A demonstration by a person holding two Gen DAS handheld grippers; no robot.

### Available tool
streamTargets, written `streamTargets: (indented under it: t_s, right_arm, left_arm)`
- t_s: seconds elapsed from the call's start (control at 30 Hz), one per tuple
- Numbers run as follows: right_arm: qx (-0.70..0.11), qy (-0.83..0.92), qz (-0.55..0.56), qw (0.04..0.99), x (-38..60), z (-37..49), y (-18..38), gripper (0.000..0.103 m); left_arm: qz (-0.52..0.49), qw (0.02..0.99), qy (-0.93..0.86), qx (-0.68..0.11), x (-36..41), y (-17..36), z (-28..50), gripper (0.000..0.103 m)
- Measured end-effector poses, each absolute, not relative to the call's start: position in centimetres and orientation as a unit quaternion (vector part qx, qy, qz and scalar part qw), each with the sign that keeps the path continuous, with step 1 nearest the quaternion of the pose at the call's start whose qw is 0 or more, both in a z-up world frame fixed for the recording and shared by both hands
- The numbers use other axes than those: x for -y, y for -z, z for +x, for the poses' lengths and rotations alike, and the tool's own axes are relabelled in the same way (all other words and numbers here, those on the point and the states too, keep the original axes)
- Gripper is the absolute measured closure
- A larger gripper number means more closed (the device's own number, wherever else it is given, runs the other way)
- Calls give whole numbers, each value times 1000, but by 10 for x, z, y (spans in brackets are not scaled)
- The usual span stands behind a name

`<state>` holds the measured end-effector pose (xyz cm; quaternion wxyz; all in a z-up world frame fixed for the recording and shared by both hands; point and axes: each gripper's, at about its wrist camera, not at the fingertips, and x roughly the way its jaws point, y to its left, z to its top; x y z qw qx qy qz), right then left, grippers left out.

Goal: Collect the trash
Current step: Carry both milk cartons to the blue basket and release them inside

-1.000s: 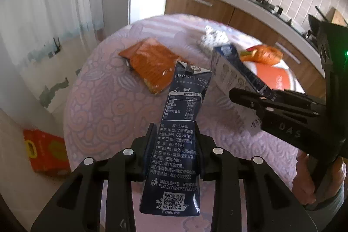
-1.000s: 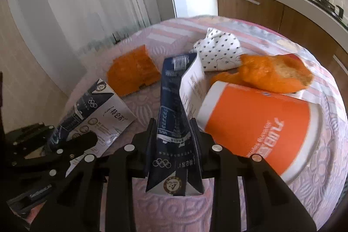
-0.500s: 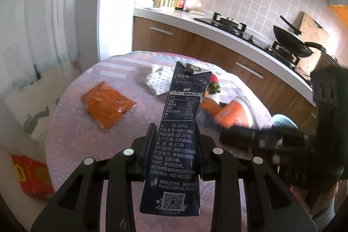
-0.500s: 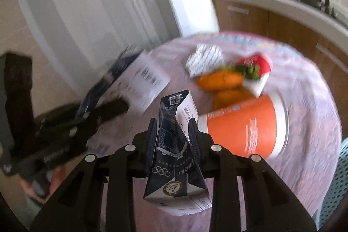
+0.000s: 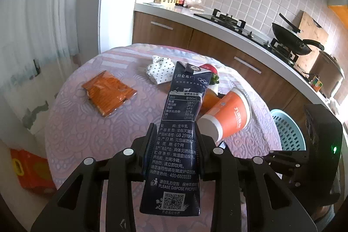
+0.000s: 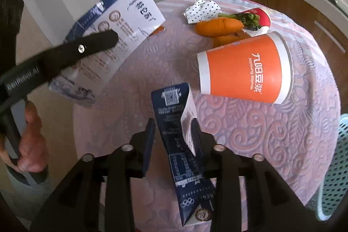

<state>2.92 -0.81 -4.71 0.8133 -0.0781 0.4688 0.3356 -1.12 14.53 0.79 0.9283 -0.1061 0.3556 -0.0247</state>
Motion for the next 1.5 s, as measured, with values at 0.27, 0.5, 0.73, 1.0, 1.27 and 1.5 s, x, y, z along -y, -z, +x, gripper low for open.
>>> streamTargets:
  t_s: [0.27, 0.5, 0.73, 1.0, 1.27, 1.5]
  right_arm:
    - [-457, -322, -98, 823, 25, 12, 46, 82]
    - [-394, -301, -54, 867, 81, -1, -3, 82]
    - [-368, -204, 16, 907, 177, 25, -22, 82]
    - [-377, -102, 87, 917, 276, 50, -5, 82]
    - [-426, -26, 139, 893, 339, 77, 47, 82]
    - [-466, 20, 162, 869, 366, 87, 88, 81]
  left_arm:
    - [-106, 927, 37, -357, -135, -10, -13, 73]
    - [-91, 936, 79, -331, -102, -34, -7, 73]
    - [-53, 926, 142, -346, -20, -36, 32, 73]
    - [-27, 890, 218, -400, 84, -13, 82, 73]
    - [-20, 855, 268, -444, 160, 34, 115, 73]
    - [-27, 832, 296, -469, 189, 67, 131, 72]
